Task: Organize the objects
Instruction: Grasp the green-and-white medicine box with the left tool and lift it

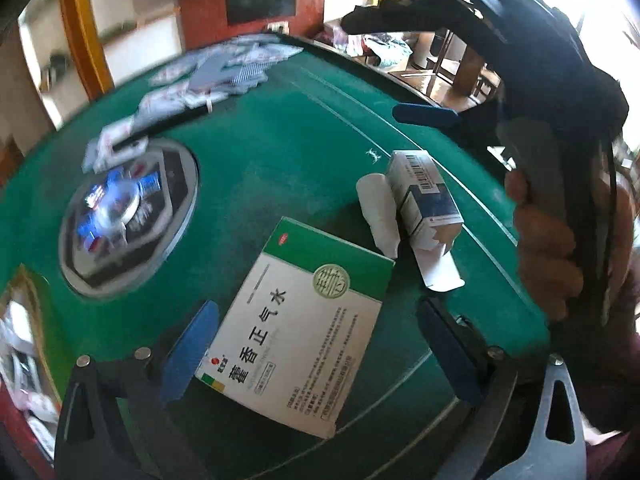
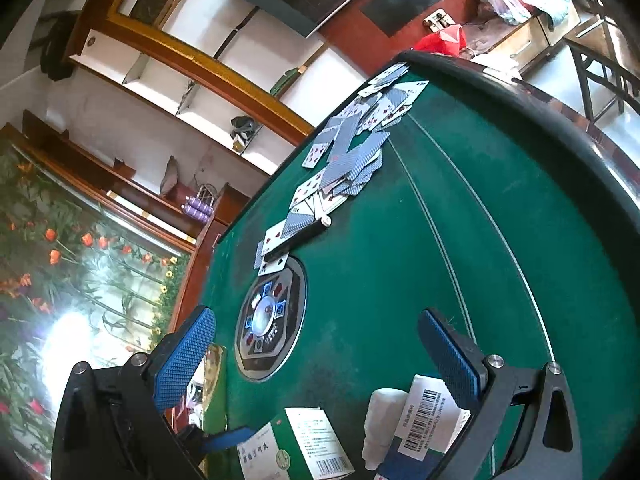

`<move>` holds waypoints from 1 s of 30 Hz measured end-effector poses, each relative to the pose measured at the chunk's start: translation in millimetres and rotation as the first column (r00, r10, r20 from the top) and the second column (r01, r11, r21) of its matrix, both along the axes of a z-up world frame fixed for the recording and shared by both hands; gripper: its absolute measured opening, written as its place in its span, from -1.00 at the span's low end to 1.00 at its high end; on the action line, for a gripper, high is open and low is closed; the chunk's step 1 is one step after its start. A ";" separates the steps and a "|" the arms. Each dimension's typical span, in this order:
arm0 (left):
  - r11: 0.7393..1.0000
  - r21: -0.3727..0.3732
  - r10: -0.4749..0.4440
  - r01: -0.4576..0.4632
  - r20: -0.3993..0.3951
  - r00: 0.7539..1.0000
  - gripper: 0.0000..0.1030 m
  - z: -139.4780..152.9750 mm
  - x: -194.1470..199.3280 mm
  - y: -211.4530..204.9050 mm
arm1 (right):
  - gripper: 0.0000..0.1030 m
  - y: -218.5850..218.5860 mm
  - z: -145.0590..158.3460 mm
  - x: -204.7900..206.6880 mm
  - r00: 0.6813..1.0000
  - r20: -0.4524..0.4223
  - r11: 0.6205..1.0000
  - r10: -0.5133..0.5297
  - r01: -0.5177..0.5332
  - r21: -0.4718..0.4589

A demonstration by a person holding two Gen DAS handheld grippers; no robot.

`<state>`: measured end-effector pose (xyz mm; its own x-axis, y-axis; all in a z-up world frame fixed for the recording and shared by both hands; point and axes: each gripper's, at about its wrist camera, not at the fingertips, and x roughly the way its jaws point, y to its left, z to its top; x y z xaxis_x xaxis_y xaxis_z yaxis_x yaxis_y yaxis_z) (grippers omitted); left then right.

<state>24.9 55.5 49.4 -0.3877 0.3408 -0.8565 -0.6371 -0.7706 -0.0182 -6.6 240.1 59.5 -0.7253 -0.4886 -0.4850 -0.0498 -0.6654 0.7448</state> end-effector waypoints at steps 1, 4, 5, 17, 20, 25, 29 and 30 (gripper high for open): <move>0.999 -0.032 -0.023 0.022 -0.029 0.999 0.94 -1.8 4.2 6.2 | 1.00 3.0 -0.2 1.0 1.000 0.001 1.000 -0.010 0.010 -0.005; 0.990 -0.131 -0.065 0.053 -0.093 0.994 0.94 -11.9 11.1 23.8 | 1.00 9.8 -2.0 2.0 1.000 0.007 0.999 -0.031 0.031 -0.024; 0.985 -0.161 -0.082 0.063 -0.113 0.990 0.94 -16.4 11.6 29.6 | 1.00 12.4 -3.1 2.2 0.999 0.011 0.999 -0.039 0.040 -0.033; 0.980 0.061 0.193 -0.190 -0.039 0.980 0.40 2.9 8.1 -26.2 | 1.00 11.7 -9.9 -3.4 0.999 0.030 0.998 -0.014 0.016 -0.065; 0.958 0.140 0.259 -0.251 -0.039 0.965 0.40 14.7 25.2 -46.6 | 1.00 12.4 -10.3 -2.2 1.000 0.025 0.998 -0.018 0.019 -0.066; 0.907 0.295 0.323 -0.300 -0.033 0.946 0.40 38.8 58.1 -83.3 | 1.00 24.1 -3.2 19.2 0.996 0.010 0.994 -0.093 0.092 0.050; 0.893 0.340 0.338 -0.295 -0.075 0.938 0.40 52.6 79.6 -107.7 | 1.00 50.7 -0.6 52.2 0.984 0.053 0.973 -0.171 0.160 0.165; 0.887 0.351 0.345 -0.300 -0.073 0.936 0.40 53.3 83.1 -114.3 | 1.00 57.9 -0.8 60.9 0.980 0.062 0.969 -0.190 0.177 0.170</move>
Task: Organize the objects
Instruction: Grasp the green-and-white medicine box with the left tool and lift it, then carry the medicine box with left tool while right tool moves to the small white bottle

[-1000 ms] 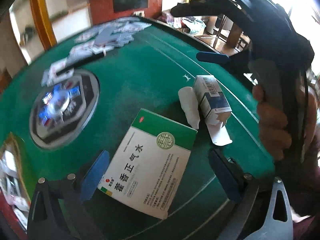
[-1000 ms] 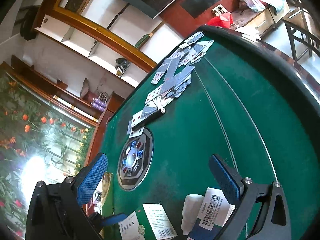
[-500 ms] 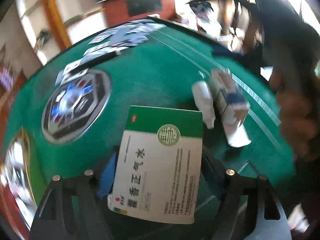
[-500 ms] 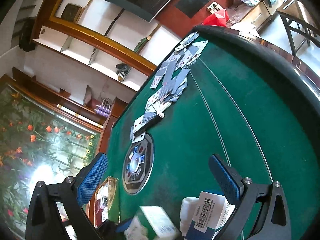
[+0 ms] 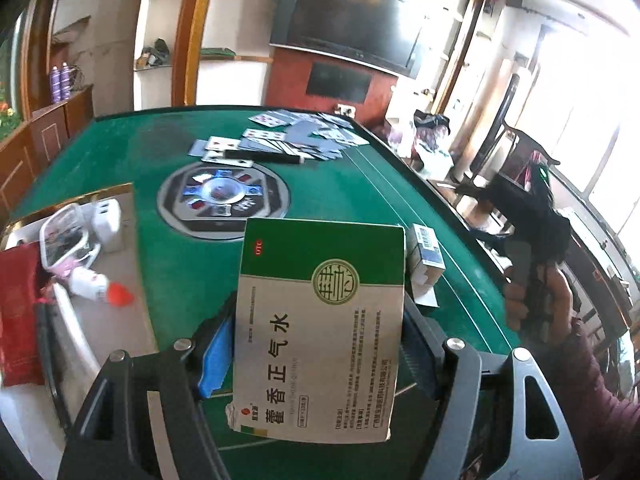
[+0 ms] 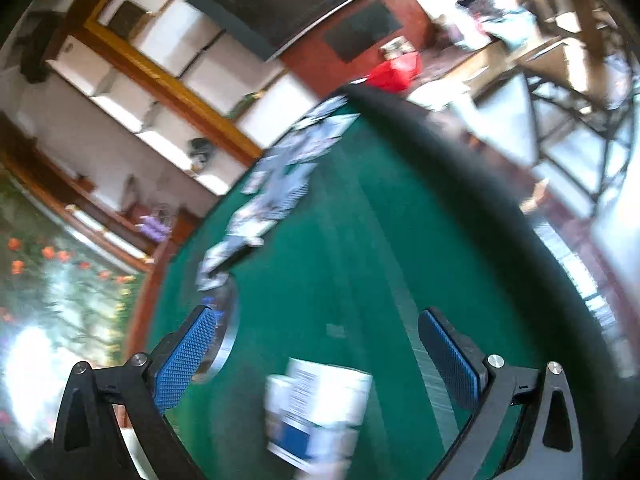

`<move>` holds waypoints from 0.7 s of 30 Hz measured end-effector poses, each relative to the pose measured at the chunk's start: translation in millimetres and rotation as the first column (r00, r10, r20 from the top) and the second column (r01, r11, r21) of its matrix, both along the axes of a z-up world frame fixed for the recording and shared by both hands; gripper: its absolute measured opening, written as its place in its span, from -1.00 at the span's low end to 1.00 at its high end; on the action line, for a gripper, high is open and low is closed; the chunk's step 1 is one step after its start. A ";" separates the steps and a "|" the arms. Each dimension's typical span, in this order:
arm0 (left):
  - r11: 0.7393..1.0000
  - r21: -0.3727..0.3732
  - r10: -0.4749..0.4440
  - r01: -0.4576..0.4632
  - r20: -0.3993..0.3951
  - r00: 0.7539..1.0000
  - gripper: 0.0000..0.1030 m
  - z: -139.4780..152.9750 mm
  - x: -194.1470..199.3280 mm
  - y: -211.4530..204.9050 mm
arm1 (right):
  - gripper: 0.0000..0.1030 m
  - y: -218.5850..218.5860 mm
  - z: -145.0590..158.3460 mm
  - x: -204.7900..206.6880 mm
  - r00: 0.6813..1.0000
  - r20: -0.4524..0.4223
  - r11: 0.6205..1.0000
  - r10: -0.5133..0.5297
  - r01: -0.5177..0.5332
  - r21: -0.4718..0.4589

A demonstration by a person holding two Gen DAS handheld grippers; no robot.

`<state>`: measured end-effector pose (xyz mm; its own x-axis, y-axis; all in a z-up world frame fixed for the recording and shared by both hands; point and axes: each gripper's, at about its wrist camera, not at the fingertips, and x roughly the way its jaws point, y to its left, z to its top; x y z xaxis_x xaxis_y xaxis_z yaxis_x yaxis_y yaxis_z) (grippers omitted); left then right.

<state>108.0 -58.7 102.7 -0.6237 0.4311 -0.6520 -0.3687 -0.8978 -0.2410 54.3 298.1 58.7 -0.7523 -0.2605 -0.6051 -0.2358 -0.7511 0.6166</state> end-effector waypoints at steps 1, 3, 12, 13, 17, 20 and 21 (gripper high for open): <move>1.000 0.012 0.000 0.000 0.005 1.000 0.40 -0.5 1.0 -4.1 | 1.00 7.8 -0.5 10.9 1.000 0.009 1.000 -0.022 0.022 -0.002; 0.999 0.037 0.001 -0.002 0.017 1.000 0.41 -2.6 4.0 -11.9 | 1.00 17.2 -0.7 24.6 0.998 0.024 0.999 -0.051 0.051 0.003; 0.998 0.051 0.031 -0.032 0.019 0.999 0.41 -10.7 14.9 -37.9 | 1.00 21.4 43.7 74.9 0.995 -0.012 0.955 -0.103 0.102 0.278; 0.998 0.055 0.036 -0.037 0.023 0.999 0.41 -12.3 14.9 -39.5 | 1.00 16.3 48.8 77.2 0.996 -0.022 0.952 -0.087 0.089 0.292; 0.997 0.063 0.040 -0.042 0.028 0.999 0.41 -15.6 18.8 -43.4 | 1.00 -11.2 47.7 64.2 1.000 -0.011 0.971 0.029 -0.025 0.238; 0.997 0.074 0.024 -0.025 0.017 1.000 0.41 -14.1 26.8 -47.3 | 1.00 -44.7 38.5 44.3 0.994 0.013 0.961 0.112 -0.112 0.252; 0.997 0.073 0.020 -0.021 0.012 1.000 0.41 -12.8 28.4 -48.3 | 1.00 -59.5 32.9 37.4 0.989 0.029 0.952 0.144 -0.147 0.268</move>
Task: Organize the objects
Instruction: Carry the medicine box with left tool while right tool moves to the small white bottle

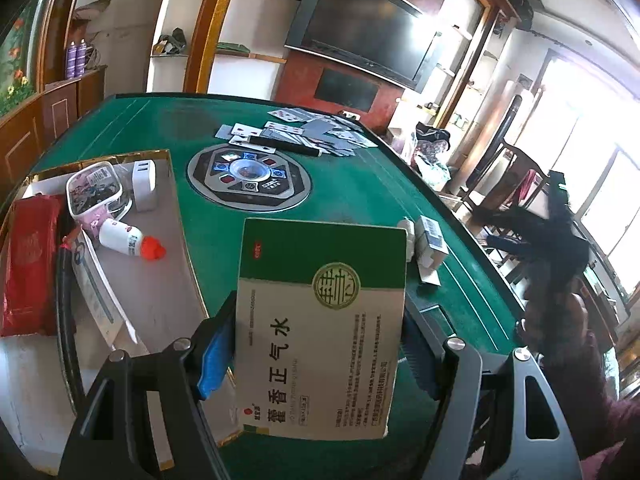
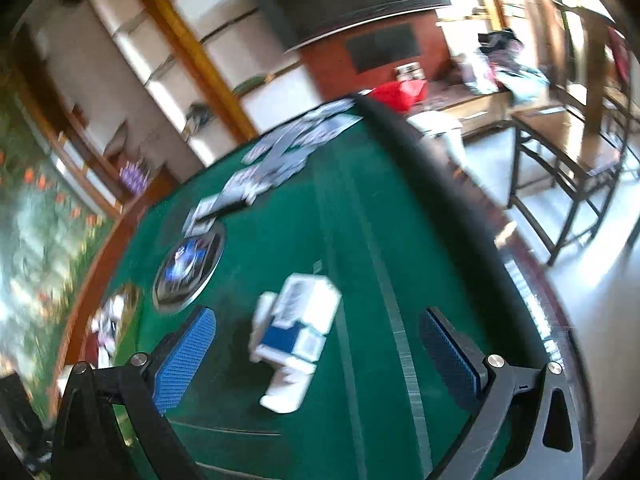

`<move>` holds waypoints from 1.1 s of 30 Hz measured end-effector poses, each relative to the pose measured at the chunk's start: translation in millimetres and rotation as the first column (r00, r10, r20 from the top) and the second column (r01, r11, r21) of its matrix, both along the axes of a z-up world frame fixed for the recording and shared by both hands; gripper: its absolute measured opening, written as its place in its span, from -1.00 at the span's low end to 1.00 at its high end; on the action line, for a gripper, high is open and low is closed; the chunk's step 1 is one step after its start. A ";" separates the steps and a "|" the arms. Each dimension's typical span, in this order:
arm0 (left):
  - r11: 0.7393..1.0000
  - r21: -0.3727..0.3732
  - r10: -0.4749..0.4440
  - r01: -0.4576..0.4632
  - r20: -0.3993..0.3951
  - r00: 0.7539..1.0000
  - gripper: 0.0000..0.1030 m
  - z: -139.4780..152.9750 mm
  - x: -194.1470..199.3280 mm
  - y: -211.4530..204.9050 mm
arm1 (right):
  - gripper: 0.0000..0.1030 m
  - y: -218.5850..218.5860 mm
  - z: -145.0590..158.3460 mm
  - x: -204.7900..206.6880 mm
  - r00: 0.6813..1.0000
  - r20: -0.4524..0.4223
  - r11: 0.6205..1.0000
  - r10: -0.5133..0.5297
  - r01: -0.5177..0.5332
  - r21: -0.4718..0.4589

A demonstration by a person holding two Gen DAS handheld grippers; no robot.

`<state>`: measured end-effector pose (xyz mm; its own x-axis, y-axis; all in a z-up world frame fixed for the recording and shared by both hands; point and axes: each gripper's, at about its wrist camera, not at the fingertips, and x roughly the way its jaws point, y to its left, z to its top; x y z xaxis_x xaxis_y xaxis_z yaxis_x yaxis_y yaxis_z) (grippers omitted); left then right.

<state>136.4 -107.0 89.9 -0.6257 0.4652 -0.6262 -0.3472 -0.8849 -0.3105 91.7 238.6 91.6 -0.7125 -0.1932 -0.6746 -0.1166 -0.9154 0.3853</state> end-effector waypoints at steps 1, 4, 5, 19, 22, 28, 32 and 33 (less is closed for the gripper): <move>1.000 -0.001 -0.006 0.006 -0.008 1.000 0.41 1.8 3.0 -1.3 | 1.00 -8.8 -4.0 -3.9 1.000 0.009 1.000 0.019 -0.019 0.005; 1.000 -0.013 -0.017 0.016 -0.033 0.999 0.41 6.4 8.8 -2.7 | 1.00 -31.4 -15.1 -16.1 0.996 0.035 0.997 0.083 -0.083 -0.011; 1.000 -0.013 -0.022 0.021 -0.038 0.999 0.41 7.2 10.0 -2.6 | 1.00 -36.2 -16.4 -18.1 0.995 0.039 0.996 0.093 -0.093 -0.008; 0.999 0.004 -0.043 0.043 -0.026 0.999 0.41 -1.1 2.4 3.2 | 1.00 -63.5 -15.5 -44.1 0.985 0.080 0.988 0.154 -0.155 0.011; 0.999 -0.014 -0.042 0.042 -0.031 0.999 0.41 -0.8 -2.1 13.8 | 1.00 -74.1 -23.0 -49.8 0.976 0.094 0.981 0.195 -0.192 -0.034; 0.995 -0.090 -0.032 0.032 0.000 0.999 0.48 -11.6 -22.0 48.2 | 1.00 -87.6 -27.7 -65.8 0.969 0.106 0.973 0.225 -0.218 -0.073; 0.988 -0.153 -0.011 0.021 0.067 0.998 0.50 -29.6 -37.4 70.6 | 1.00 -90.3 -29.6 -74.7 0.958 0.135 0.965 0.255 -0.243 -0.100; 0.988 -0.155 -0.007 0.021 0.091 0.996 0.50 -34.3 -41.9 73.6 | 1.00 -91.9 -30.3 -77.4 0.955 0.145 0.964 0.259 -0.246 -0.099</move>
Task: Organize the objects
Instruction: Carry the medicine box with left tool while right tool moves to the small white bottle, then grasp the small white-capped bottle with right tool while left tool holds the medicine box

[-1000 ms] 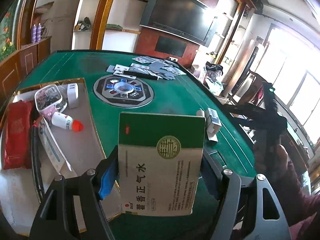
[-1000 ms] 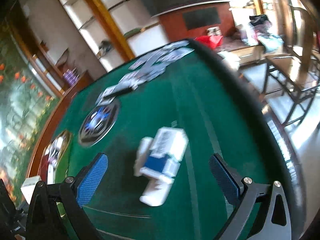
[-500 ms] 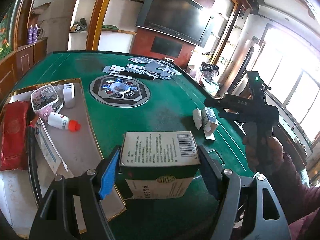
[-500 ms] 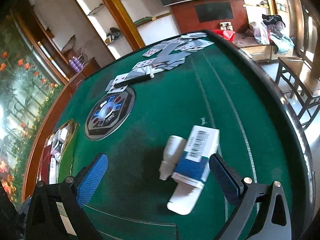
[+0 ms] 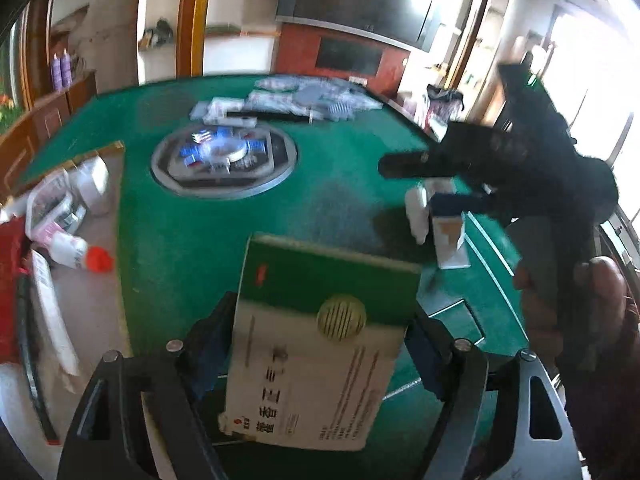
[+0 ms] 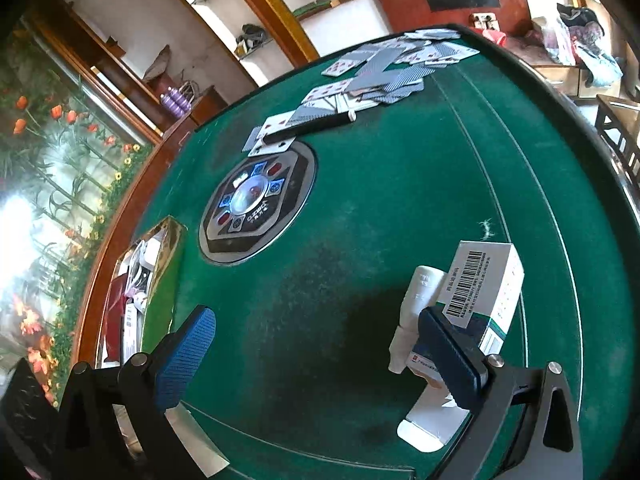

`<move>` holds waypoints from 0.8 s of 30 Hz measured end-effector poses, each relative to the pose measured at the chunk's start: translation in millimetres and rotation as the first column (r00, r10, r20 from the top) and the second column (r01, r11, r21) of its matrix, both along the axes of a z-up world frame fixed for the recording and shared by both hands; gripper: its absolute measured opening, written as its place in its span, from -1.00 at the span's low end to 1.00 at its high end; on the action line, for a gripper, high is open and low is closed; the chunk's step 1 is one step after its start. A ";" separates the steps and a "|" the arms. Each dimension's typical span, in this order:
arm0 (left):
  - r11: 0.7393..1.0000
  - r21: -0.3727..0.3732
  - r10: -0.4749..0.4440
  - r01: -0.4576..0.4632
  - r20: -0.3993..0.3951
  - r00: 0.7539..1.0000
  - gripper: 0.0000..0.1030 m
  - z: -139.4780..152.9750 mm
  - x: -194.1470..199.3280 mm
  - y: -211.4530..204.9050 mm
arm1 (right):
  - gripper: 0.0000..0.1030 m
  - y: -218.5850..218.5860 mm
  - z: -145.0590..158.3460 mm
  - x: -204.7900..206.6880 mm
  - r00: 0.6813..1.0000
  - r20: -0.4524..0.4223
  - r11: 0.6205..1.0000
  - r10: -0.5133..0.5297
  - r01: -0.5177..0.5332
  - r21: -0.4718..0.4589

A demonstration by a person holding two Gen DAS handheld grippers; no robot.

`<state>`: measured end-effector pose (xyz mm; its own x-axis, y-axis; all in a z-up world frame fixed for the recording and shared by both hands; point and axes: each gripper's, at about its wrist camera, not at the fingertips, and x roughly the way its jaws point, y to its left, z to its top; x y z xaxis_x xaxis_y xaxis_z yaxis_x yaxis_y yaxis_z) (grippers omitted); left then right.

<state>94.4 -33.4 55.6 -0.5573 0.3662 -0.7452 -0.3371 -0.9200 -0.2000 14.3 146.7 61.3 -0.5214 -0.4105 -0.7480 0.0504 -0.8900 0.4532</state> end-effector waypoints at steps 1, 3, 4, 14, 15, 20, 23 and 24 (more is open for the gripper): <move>1.000 -0.005 0.008 -0.008 0.022 1.000 0.50 -4.6 -4.2 2.2 | 0.99 -1.3 -0.3 -1.7 1.000 0.006 1.000 0.000 0.000 0.010; 1.000 -0.006 0.022 -0.021 0.060 0.998 0.50 -11.4 -9.9 3.6 | 0.99 -6.1 -0.2 -5.5 1.000 0.020 0.996 -0.018 0.016 0.091; 1.000 0.004 0.027 -0.027 0.080 0.996 0.50 -14.9 -12.3 2.4 | 0.99 -6.4 -0.9 -6.6 0.999 0.030 0.989 -0.034 0.029 0.142; 0.998 0.008 0.056 -0.058 0.133 0.989 0.50 -31.5 -23.1 0.5 | 0.99 1.3 -17.3 -18.3 0.991 0.081 0.967 -0.103 0.080 0.241; 0.998 -0.003 0.056 -0.056 0.127 0.990 0.50 -31.5 -22.0 1.7 | 0.99 -2.3 -18.9 -19.1 0.991 0.072 0.957 -0.109 0.085 0.279; 0.997 -0.060 0.059 -0.054 0.091 0.994 0.57 -32.5 -17.9 10.4 | 0.07 -11.1 -25.2 -17.4 0.990 -0.004 0.895 -0.143 0.131 0.426; 0.996 -0.077 0.049 -0.042 0.092 0.995 0.71 -33.9 -20.0 16.5 | -0.37 -12.5 -27.8 -15.4 0.992 -0.010 0.896 -0.126 0.118 0.428; 0.995 -0.092 0.045 -0.036 0.092 0.995 0.72 -34.5 -20.2 19.4 | -0.37 -14.6 -28.2 -14.1 0.993 -0.014 0.892 -0.121 0.115 0.437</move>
